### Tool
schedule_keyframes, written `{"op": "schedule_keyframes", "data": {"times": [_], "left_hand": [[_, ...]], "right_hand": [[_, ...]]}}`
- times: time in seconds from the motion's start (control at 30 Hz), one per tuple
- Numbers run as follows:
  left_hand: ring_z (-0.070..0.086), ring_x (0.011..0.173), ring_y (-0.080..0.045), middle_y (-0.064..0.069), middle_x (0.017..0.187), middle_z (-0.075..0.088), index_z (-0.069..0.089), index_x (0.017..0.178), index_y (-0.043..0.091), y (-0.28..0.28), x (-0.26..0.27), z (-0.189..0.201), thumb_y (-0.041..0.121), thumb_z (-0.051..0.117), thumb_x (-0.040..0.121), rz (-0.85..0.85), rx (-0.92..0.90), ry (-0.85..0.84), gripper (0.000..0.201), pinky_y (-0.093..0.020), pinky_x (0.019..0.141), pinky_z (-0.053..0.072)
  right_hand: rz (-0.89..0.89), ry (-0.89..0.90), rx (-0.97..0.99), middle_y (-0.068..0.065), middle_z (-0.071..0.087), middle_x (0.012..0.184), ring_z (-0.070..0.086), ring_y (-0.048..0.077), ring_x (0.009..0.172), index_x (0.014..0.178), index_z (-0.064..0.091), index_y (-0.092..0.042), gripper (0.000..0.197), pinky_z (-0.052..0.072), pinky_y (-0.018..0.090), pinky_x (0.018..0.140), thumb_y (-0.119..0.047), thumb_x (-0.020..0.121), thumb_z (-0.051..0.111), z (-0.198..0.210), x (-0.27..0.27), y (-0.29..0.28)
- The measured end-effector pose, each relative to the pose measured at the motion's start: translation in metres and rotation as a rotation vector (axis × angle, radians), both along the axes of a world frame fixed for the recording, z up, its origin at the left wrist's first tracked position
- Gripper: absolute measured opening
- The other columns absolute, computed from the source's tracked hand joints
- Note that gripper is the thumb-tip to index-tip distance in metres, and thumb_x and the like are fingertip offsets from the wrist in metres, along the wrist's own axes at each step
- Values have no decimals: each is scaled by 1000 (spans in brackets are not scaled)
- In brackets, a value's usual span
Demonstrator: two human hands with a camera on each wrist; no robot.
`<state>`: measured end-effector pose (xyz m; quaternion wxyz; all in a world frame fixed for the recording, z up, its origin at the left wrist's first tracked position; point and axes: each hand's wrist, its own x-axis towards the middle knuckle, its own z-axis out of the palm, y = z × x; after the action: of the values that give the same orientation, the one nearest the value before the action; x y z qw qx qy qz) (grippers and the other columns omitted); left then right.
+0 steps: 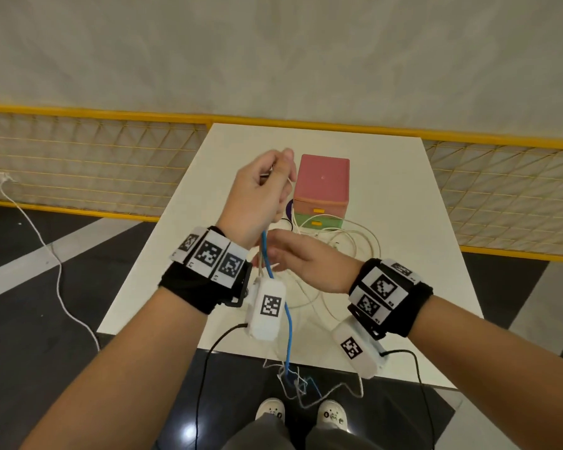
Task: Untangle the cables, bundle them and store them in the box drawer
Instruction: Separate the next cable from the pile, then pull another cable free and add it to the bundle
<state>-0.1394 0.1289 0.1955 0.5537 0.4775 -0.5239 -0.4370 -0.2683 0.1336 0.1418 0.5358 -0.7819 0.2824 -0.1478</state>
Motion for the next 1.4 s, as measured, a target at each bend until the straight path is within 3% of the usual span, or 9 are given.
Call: {"op": "schedule_keyframes", "data": {"times": [0.13, 0.3, 0.37, 0.63, 0.77, 0.87, 1.07, 1.23, 1.4], "left_hand": [[18, 42, -10, 2, 52, 27, 48, 72, 16, -4, 19, -11, 34, 42, 102, 166, 34, 72, 36, -18, 40, 15], [18, 40, -8, 7, 48, 27, 48, 70, 18, -3, 50, -19, 37, 43, 102, 307, 58, 115, 38, -17, 39, 17], [19, 41, -9, 7, 48, 28, 49, 71, 18, -1, 57, -23, 38, 43, 101, 312, 75, 94, 37, -18, 39, 17], [21, 41, -11, 6, 48, 30, 53, 72, 14, 4, 65, -46, 35, 46, 101, 302, 204, 12, 36, -19, 41, 16], [22, 42, -11, 7, 47, 32, 54, 69, 15, 4, 70, -51, 37, 51, 98, 323, 258, 10, 37, -20, 41, 17], [22, 42, -11, 7, 48, 33, 53, 67, 15, 5, 75, -53, 36, 55, 97, 331, 270, 21, 36, -20, 41, 18], [22, 42, -12, 3, 51, 32, 54, 68, 14, 3, 83, -59, 34, 55, 97, 367, 289, 32, 35, -23, 43, 17], [23, 44, -14, 1, 53, 35, 58, 74, 14, -1, 83, -65, 31, 61, 94, 376, 284, 40, 26, -23, 42, 19], [27, 46, -16, -3, 58, 38, 68, 95, 15, -6, 82, -71, 20, 70, 87, 458, 265, 36, 10, -19, 39, 26]], "right_hand": [[238, 267, -73, 21, 61, 115, 60, 29, 102, 119, 51, 3, 28, 48, 34, 89, -6, 99, 33, -16, 8, 11], [515, 741, -120, 16, 55, 130, 51, 28, 117, 128, 50, -5, 41, 37, 31, 98, 5, 92, 33, -71, -2, 15], [446, 841, -116, 12, 47, 140, 45, 27, 127, 136, 44, -11, 51, 34, 31, 105, 7, 90, 33, -84, -4, 6], [19, 600, -105, 10, 49, 107, 52, 22, 86, 135, 41, -14, 45, 44, 30, 77, -3, 92, 40, -114, 48, -47], [-12, 650, -50, 11, 52, 85, 51, 21, 68, 147, 18, -25, 65, 41, 24, 56, -3, 91, 41, -130, 81, -63], [57, 746, -76, 10, 58, 84, 54, 22, 66, 147, 19, -25, 65, 42, 19, 51, -5, 91, 44, -144, 89, -66], [-32, 779, -202, 16, 58, 97, 51, 25, 80, 97, 47, -11, 16, 36, 27, 61, -27, 96, 43, -162, 93, -60], [-178, 346, -95, 4, 58, 82, 59, 22, 77, 91, 56, -9, 3, 44, 27, 71, -9, 88, 56, -148, 82, -55], [-342, -193, 51, 8, 70, 89, 68, 25, 70, 87, 37, -18, 19, 55, 30, 63, -4, 94, 48, -78, 64, -39]]}}
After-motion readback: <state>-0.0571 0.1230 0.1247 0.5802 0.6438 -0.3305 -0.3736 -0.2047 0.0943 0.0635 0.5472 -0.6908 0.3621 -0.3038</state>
